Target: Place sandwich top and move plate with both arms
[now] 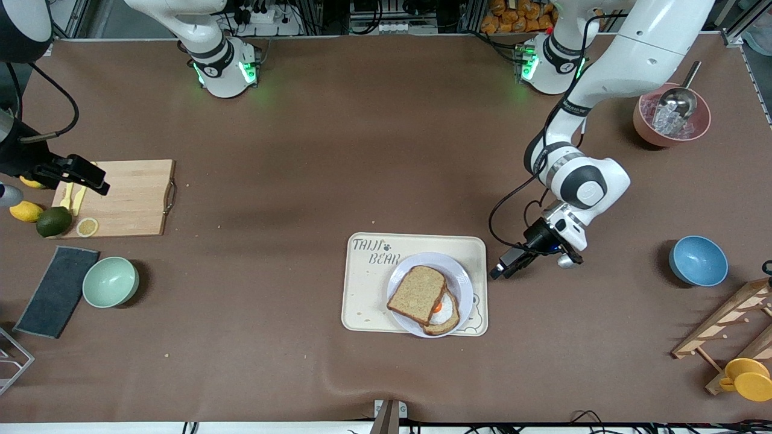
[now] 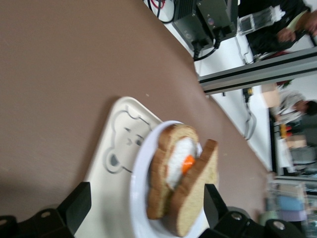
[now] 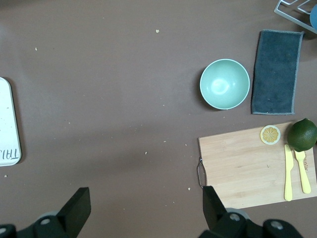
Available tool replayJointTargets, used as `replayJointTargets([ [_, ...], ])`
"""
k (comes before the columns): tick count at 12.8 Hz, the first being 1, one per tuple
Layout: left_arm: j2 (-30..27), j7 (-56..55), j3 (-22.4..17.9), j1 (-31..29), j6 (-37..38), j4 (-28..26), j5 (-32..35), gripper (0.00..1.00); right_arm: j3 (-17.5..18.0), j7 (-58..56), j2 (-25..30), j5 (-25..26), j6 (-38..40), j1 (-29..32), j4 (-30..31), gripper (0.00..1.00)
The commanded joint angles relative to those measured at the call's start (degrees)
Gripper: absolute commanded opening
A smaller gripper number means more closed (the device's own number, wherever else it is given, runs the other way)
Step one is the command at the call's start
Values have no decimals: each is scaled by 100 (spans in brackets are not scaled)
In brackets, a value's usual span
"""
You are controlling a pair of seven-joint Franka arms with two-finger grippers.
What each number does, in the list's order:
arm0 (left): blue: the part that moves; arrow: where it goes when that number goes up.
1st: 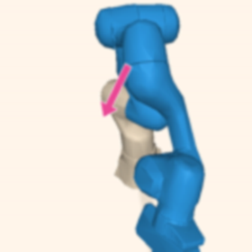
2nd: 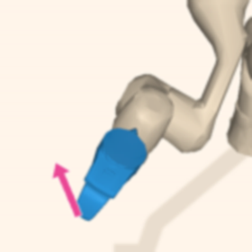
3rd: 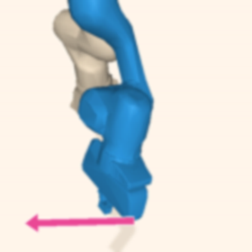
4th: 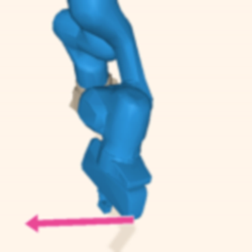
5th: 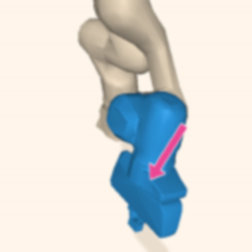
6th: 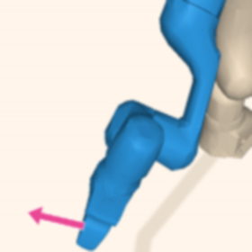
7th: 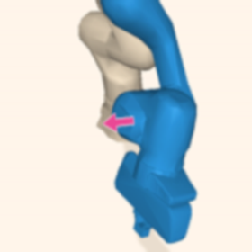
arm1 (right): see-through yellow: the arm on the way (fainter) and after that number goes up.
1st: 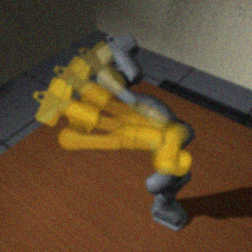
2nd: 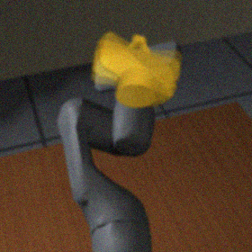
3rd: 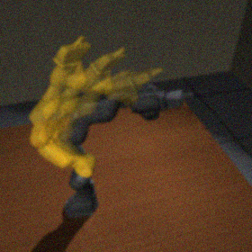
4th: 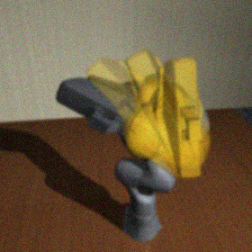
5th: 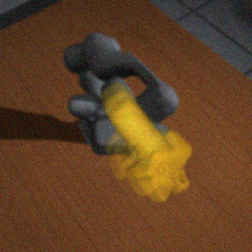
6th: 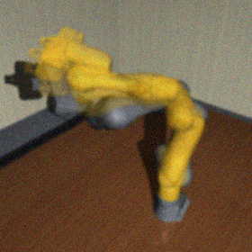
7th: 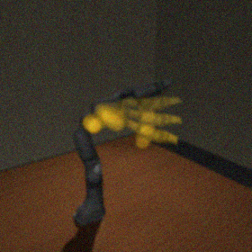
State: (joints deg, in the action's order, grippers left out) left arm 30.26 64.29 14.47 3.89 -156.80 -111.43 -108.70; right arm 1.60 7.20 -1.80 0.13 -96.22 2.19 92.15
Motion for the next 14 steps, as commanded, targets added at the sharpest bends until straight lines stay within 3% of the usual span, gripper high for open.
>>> replayJointTargets([
  [1,-82,-48,-171,-29,-297,-54,943,100,77,71,-13,-4,51,106,-48,100],
  [4,-46,-712,-540,-2,-316,86,2567,100,77,71,-13,-4,51,97,-48,100],
  [7,-11,-2381,-682,-116,-168,332,4966,100,77,71,-13,-4,51,97,-57,100],
  [12,-326,-3851,-857,-582,1228,816,7500,100,77,71,-13,-4,51,106,-48,100],
  [14,-607,-4571,-1050,-591,2192,1148,8554,100,77,71,-13,-4,51,106,-48,100],
])
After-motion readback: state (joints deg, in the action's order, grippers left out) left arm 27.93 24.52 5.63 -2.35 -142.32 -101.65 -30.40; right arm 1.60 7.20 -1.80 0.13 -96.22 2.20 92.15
